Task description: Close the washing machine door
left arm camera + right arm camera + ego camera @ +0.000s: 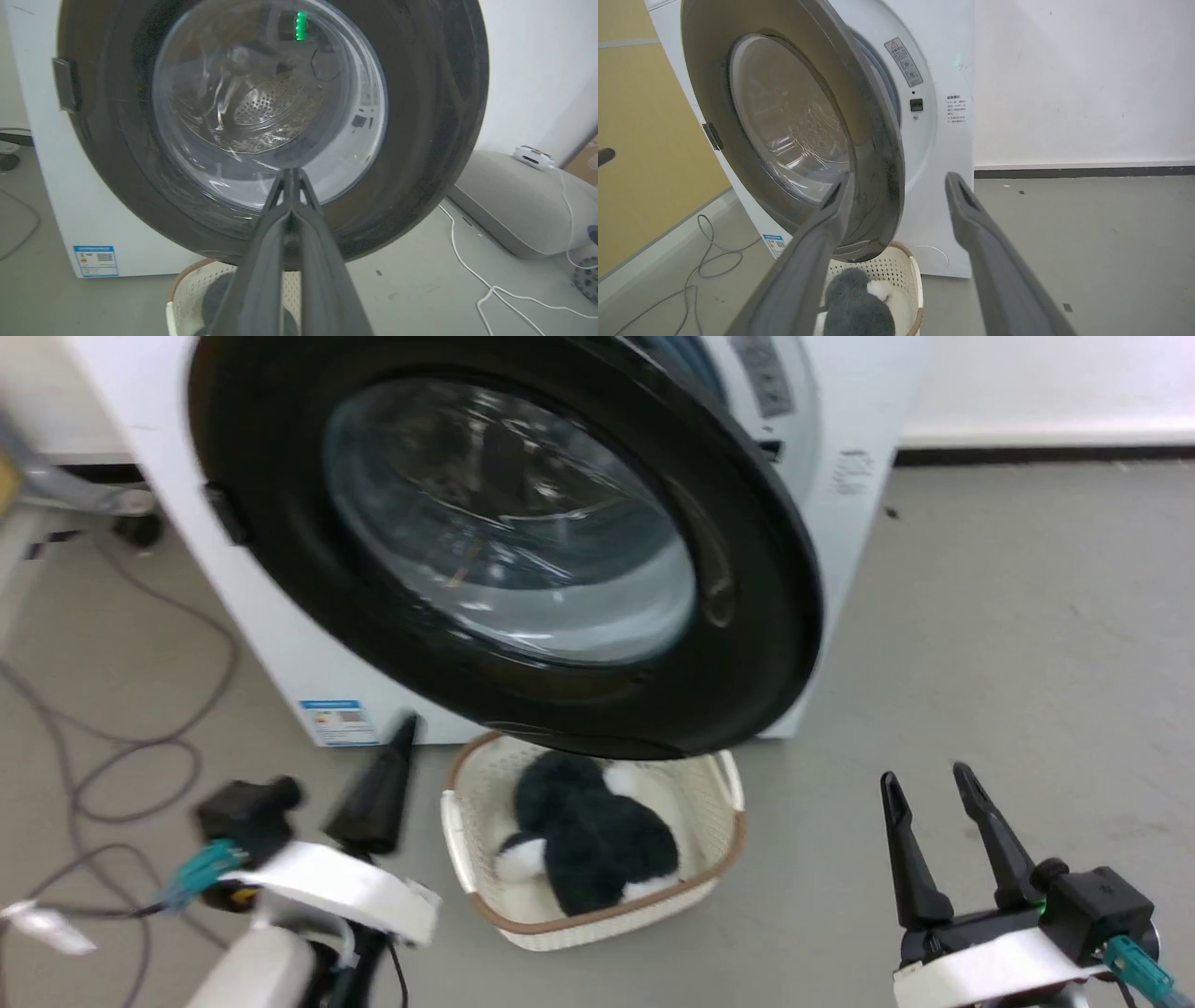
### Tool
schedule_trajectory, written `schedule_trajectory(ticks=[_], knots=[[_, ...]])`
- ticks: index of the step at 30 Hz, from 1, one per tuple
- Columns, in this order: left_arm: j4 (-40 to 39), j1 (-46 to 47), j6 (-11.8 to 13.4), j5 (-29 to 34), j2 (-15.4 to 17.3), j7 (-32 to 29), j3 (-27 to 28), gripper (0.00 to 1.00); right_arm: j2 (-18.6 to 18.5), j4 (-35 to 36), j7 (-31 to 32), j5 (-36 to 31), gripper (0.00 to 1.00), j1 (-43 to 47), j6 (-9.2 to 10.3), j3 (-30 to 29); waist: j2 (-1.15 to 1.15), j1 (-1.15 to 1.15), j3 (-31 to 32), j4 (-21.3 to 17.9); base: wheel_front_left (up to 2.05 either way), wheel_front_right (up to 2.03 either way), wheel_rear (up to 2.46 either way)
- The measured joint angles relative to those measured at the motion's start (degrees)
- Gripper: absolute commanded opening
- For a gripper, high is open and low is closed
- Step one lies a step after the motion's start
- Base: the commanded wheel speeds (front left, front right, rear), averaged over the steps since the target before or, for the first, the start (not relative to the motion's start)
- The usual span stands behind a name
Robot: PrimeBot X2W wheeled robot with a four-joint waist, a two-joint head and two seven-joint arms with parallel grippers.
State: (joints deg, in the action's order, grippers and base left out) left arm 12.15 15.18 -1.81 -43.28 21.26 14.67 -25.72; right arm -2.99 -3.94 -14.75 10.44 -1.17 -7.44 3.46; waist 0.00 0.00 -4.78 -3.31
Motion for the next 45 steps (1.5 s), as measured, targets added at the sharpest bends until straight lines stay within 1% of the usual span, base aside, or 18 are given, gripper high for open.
schedule_trajectory(ticks=[3,5,6,8,11,12,13,14,18,21,28,29,30,35,38,40,45], knots=[[-6.79,-3.47,2.13,6.77,-2.19,0.04,8.04,0.0,0.0,0.04,0.0,-0.07,1.0,0.65,0.0,0.21,0.0,0.0,1.05,1.85,0.0,0.0,0.0],[-10.36,-6.6,2.96,11.88,-3.43,0.09,12.01,0.0,0.01,0.04,0.0,-0.16,1.0,0.82,0.0,0.35,0.0,0.0,1.78,2.72,0.0,0.0,0.0],[-12.11,-8.36,3.24,13.74,-4.57,0.1,13.86,0.0,0.0,0.1,0.0,-0.16,1.0,0.93,0.0,0.33,0.0,0.0,2.11,3.09,0.0,0.0,0.0],[-14.12,-11.59,3.04,16.24,-6.77,0.09,16.5,0.0,0.0,0.14,0.0,-0.16,1.0,1.29,0.0,0.41,0.0,0.0,2.62,3.73,0.0,0.0,0.0],[-14.95,-15.33,2.03,20.75,-8.38,0.09,17.84,0.0,0.0,0.13,0.0,-0.16,1.0,1.72,0.0,0.67,0.0,0.0,3.14,4.33,0.0,0.0,0.0],[-15.06,-16.29,1.59,21.68,-9.02,0.09,18.29,0.23,0.0,0.13,0.0,-0.16,1.0,1.83,0.0,0.77,0.0,0.0,3.24,4.45,0.0,0.0,0.0],[-15.11,-17.12,1.25,22.49,-9.79,0.09,18.8,0.95,0.0,0.12,0.0,-0.16,1.0,1.91,0.0,0.86,0.0,0.0,3.31,4.55,0.0,0.0,0.0],[-15.02,-17.8,0.8,23.32,-10.33,0.09,19.02,1.0,0.0,0.12,0.0,-0.16,1.0,1.94,0.0,0.89,0.0,0.0,3.37,4.65,0.0,0.0,0.0],[-12.72,-19.33,-0.91,26.3,-11.77,0.08,18.96,1.0,0.0,-0.02,0.0,-0.42,1.0,2.14,0.0,1.1,0.0,0.0,3.48,5.08,0.0,0.0,0.0],[-11.45,-19.7,-1.45,28.99,-11.85,0.09,18.71,1.0,0.0,-0.2,0.0,-0.89,1.0,2.21,0.0,1.36,0.0,0.0,3.59,5.32,0.0,0.0,0.0],[-11.2,-19.7,-2.77,30.69,-13.81,0.09,19.4,1.0,0.0,-0.23,0.0,-0.92,1.0,2.22,0.0,1.3,0.0,-0.01,3.27,5.8,0.0,0.0,0.0],[-11.14,-19.7,-2.93,30.98,-14.0,0.09,19.4,1.0,-0.01,-0.25,0.0,-0.86,0.46,2.23,0.0,1.45,0.0,0.0,3.11,5.92,0.0,0.0,0.0],[-11.09,-19.65,-3.25,31.34,-14.49,0.09,19.37,1.0,-0.08,0.07,0.0,0.52,0.0,2.23,0.0,2.27,0.0,0.0,2.62,6.25,0.0,0.0,0.0],[-11.34,-18.66,-3.5,32.39,-15.47,0.09,19.5,1.0,-3.43,0.96,0.0,2.35,0.0,1.91,0.0,5.78,0.0,0.0,0.47,7.4,0.0,0.0,0.0],[-11.33,-17.8,-3.77,32.93,-16.02,0.09,19.63,1.0,-6.56,0.32,0.0,2.83,0.0,0.37,0.0,9.65,0.0,0.0,-0.72,8.37,0.0,0.0,0.0],[-11.31,-17.73,-3.92,33.11,-16.41,0.09,19.8,1.0,-8.55,-0.34,0.09,3.13,0.0,-1.9,0.0,12.35,0.0,0.0,-1.42,8.96,0.0,0.0,0.0],[-11.36,-16.28,-4.42,33.17,-16.84,0.09,19.8,1.0,-12.72,-2.02,1.93,5.81,0.0,-9.34,-0.01,16.41,0.0,0.0,-3.82,10.28,0.0,0.0,0.0]])
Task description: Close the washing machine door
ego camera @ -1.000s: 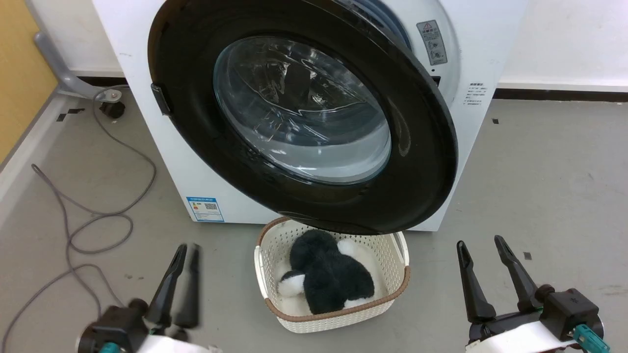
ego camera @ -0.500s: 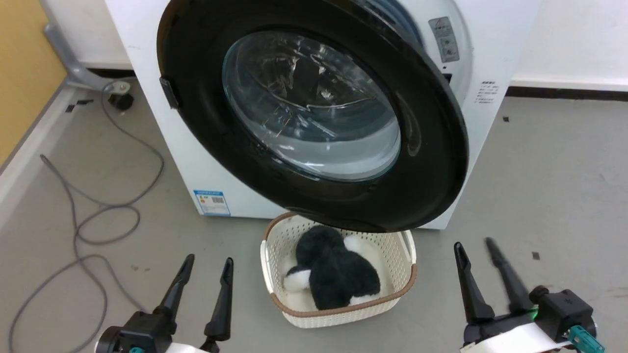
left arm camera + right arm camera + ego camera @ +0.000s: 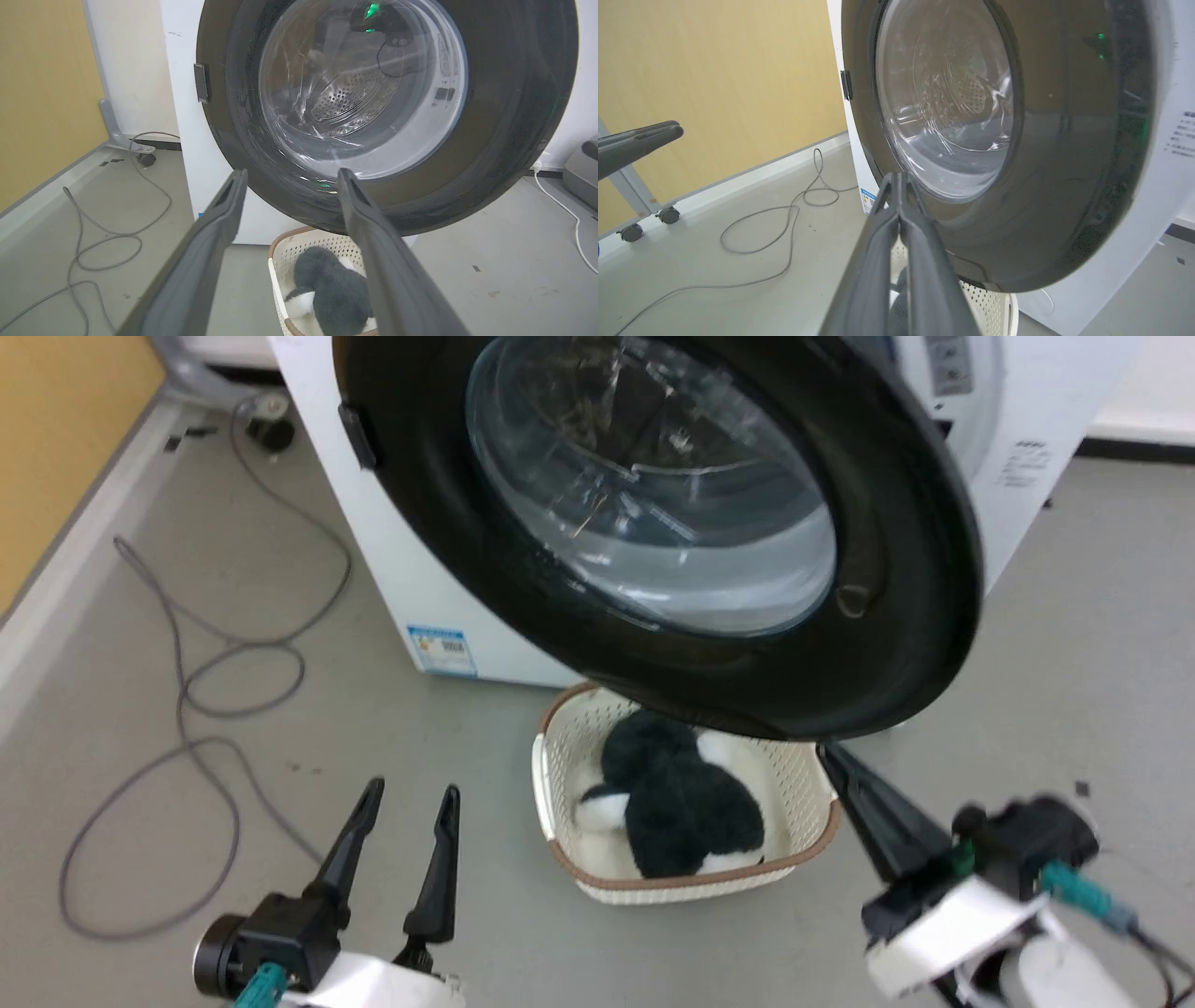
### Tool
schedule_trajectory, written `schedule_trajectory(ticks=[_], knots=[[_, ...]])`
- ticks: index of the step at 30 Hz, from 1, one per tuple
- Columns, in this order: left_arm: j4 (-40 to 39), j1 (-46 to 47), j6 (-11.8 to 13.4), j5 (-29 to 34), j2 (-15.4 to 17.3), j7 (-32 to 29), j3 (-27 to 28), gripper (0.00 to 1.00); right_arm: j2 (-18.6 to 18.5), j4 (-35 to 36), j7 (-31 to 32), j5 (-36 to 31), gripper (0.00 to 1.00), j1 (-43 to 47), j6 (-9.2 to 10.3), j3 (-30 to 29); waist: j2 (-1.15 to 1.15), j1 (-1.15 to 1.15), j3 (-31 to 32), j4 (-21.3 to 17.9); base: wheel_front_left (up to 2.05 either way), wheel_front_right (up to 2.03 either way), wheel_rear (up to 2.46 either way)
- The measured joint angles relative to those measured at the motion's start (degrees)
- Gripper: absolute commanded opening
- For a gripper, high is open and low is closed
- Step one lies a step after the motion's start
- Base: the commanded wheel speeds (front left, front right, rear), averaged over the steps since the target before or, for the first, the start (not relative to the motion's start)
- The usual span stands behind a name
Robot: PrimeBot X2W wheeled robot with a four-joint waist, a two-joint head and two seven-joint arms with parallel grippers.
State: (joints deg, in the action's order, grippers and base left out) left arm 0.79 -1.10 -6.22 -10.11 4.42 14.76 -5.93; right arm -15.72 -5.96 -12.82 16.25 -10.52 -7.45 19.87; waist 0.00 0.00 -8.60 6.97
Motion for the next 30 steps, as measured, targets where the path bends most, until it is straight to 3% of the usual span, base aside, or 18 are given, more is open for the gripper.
schedule_trajectory(ticks=[9,15,30], knots=[[-0.43,3.47,-0.49,0.03,-0.81,0.0,-0.86,1.0,-8.22,-5.09,3.92,5.33,0.0,-13.63,0.0,1.94,0.0,0.0,-5.76,3.14,0.0,0.0,0.0],[0.1,5.68,-0.52,-0.15,-1.35,0.0,-1.79,1.0,-11.98,-10.43,6.04,9.14,0.0,-19.18,-0.19,-1.43,0.0,0.01,-9.11,5.9,0.0,0.0,0.0],[0.73,8.26,-0.43,-3.19,-1.47,0.0,-3.25,1.0,-15.26,-25.68,7.79,15.56,0.0,-35.88,-0.14,-10.04,0.0,0.01,-14.09,9.71,0.0,0.0,0.0]])
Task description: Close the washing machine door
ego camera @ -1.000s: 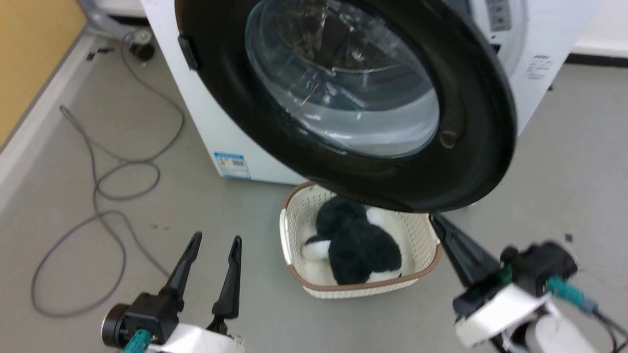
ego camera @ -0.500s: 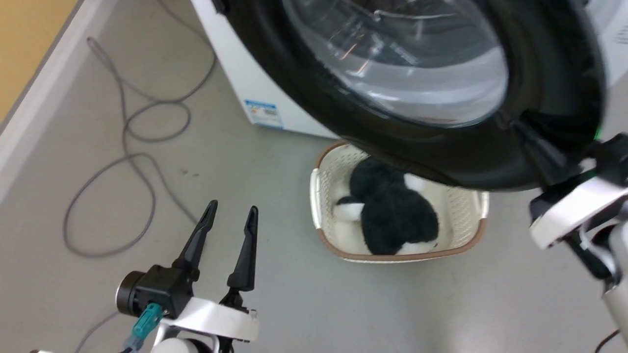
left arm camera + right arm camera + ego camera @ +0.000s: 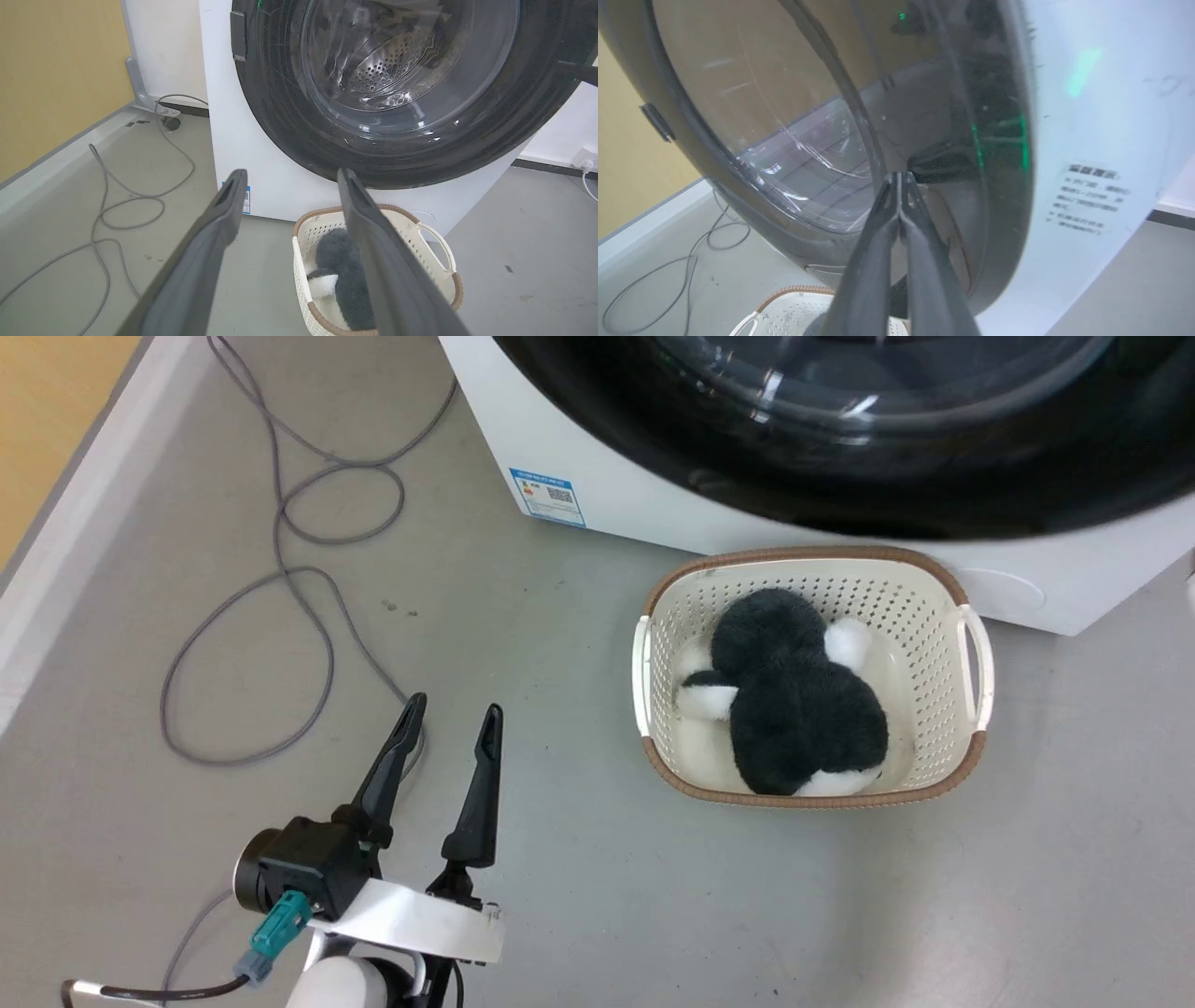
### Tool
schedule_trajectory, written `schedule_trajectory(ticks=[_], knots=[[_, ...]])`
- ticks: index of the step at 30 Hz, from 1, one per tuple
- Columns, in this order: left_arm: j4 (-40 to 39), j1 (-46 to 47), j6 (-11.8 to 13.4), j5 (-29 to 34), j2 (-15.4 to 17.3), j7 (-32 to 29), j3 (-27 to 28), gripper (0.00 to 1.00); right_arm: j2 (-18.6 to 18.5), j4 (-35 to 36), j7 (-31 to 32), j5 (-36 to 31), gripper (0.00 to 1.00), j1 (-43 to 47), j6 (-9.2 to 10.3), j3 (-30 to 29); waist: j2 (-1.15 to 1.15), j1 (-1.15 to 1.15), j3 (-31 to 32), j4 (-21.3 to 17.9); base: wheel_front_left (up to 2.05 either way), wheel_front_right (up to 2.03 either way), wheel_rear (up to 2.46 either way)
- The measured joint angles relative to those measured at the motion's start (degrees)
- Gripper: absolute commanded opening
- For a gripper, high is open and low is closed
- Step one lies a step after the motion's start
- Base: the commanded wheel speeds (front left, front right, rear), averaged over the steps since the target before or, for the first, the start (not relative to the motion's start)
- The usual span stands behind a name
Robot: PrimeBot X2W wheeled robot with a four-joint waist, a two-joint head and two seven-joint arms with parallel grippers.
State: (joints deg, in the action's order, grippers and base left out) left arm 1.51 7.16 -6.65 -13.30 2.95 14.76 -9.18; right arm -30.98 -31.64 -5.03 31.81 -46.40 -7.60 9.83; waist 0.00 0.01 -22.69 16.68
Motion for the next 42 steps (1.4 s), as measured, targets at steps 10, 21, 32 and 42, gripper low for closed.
schedule_trajectory(ticks=[10,21,32,42], knots=[[0.16,0.27,0.52,-1.0,-0.03,0.0,-0.46,1.0,0.76,-8.29,0.27,-1.51,0.0,-6.17,-1.02,0.36,0.0,0.0,-0.55,0.76,0.0,0.0,0.0],[1.41,0.22,0.88,-0.98,-0.07,0.0,0.25,1.0,2.35,-12.01,-4.24,-0.46,0.0,-5.71,-0.16,1.3,0.0,0.0,3.73,-0.22,0.0,0.0,0.0],[3.1,-3.08,0.96,1.3,-0.08,0.0,3.98,1.0,7.32,-3.87,-8.77,3.03,0.0,10.18,0.07,5.24,0.0,-0.01,12.2,-5.06,0.0,0.0,0.0],[3.78,-5.81,1.0,2.21,-0.1,-0.01,6.98,1.0,12.05,9.8,-9.48,-3.64,0.0,27.08,0.07,1.43,0.0,-0.01,18.13,-10.85,0.0,0.0,0.0]])
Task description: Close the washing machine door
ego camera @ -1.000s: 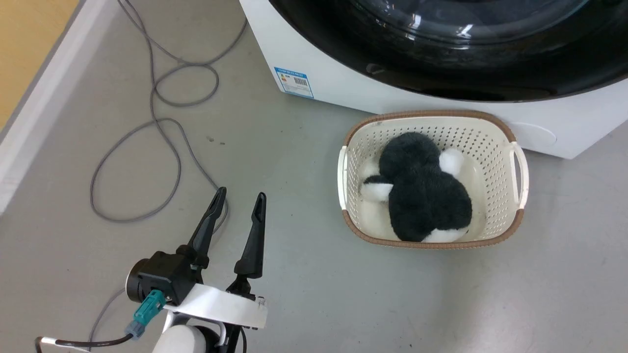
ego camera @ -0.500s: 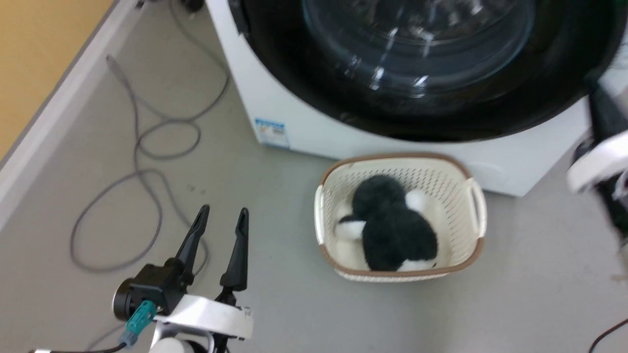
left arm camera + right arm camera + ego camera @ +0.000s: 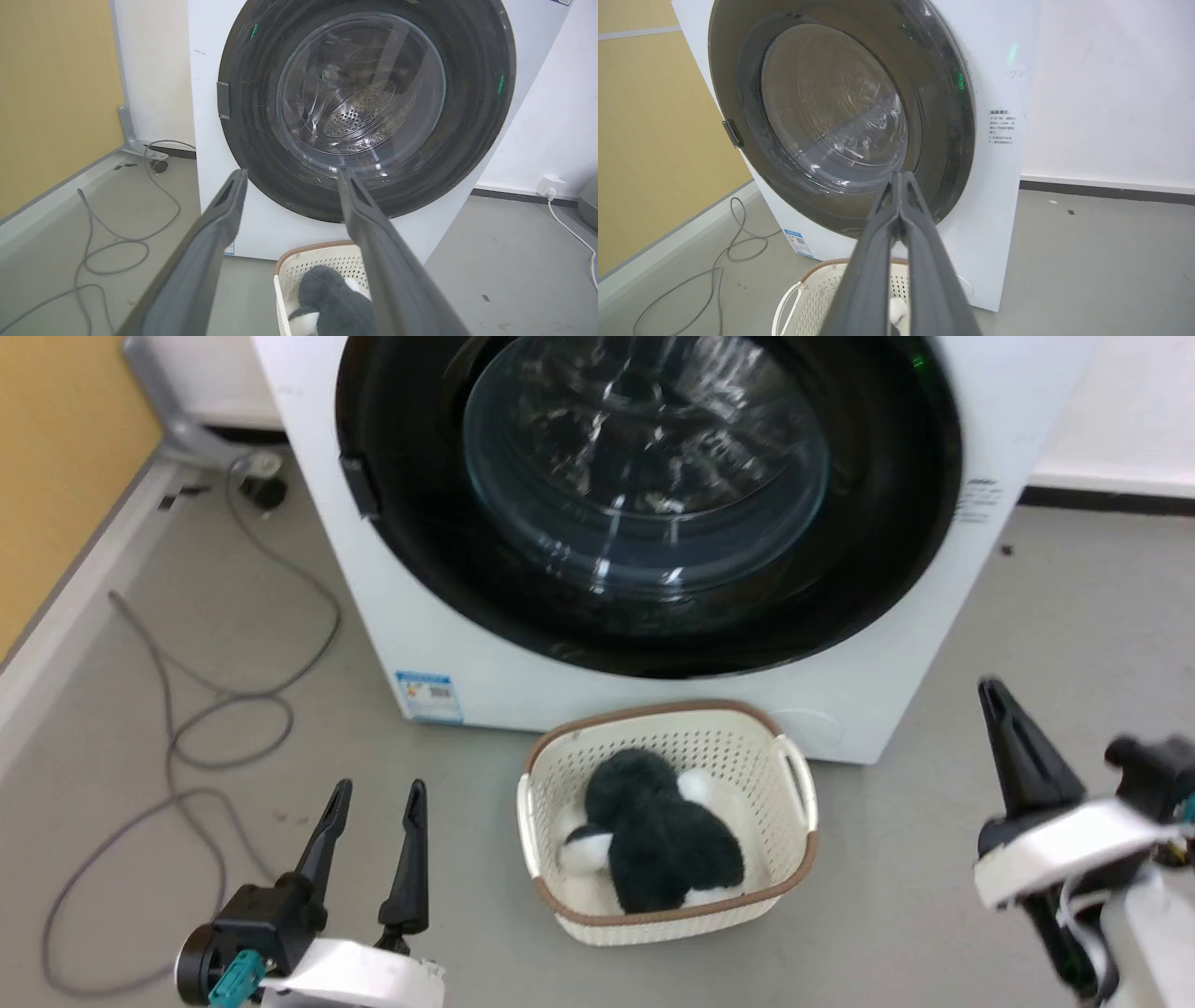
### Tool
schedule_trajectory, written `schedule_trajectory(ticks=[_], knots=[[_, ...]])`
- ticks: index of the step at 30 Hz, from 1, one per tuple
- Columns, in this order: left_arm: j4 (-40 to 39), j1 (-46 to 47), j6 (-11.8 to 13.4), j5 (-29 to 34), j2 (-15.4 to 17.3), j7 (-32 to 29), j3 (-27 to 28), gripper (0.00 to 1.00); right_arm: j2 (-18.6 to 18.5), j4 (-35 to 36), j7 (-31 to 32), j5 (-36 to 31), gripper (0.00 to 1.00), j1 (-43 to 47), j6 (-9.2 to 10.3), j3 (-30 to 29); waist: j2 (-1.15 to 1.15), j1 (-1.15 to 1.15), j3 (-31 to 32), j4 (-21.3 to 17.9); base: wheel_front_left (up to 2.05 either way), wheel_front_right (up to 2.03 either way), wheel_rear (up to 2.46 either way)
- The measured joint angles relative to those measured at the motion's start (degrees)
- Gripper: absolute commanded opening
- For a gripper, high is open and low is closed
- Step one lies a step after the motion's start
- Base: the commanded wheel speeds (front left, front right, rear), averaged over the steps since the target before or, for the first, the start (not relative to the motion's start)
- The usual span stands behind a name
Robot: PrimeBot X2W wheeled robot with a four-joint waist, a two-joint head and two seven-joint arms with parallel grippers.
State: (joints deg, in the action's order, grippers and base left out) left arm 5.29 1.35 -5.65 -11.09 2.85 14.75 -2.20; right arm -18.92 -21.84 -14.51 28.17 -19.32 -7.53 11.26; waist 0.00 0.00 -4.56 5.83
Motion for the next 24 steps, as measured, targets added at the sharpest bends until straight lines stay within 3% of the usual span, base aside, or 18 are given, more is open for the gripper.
schedule_trajectory(ticks=[6,7,8,13,24], knots=[[0.18,-1.86,-0.05,0.53,0.0,0.0,0.51,1.0,5.25,6.08,-0.25,-6.24,0.0,8.96,0.0,-6.46,0.0,0.0,2.2,-2.09,0.0,0.0,0.0],[0.15,-2.13,-0.07,0.57,0.0,0.01,0.55,1.0,6.55,6.93,-0.25,-6.71,0.35,10.37,0.01,-7.7,0.01,0.0,2.4,-2.34,0.0,0.0,0.0],[0.2,-2.41,-0.09,0.62,0.0,0.01,0.55,1.0,7.5,7.69,-0.24,-7.61,1.0,11.7,0.0,-8.71,0.0,0.0,2.56,-2.53,0.0,0.0,0.0],[0.67,-3.38,-0.41,1.4,0.0,0.01,0.47,1.0,10.76,10.69,-0.25,-12.21,1.0,16.75,0.0,-10.56,0.0,0.0,3.26,-3.04,0.0,0.0,0.0],[2.3,-4.96,-0.56,1.96,0.0,0.01,-0.4,1.0,13.07,13.91,-0.22,-17.7,1.0,22.13,0.0,-12.13,0.0,0.0,4.68,-2.88,0.0,0.0,0.0]])
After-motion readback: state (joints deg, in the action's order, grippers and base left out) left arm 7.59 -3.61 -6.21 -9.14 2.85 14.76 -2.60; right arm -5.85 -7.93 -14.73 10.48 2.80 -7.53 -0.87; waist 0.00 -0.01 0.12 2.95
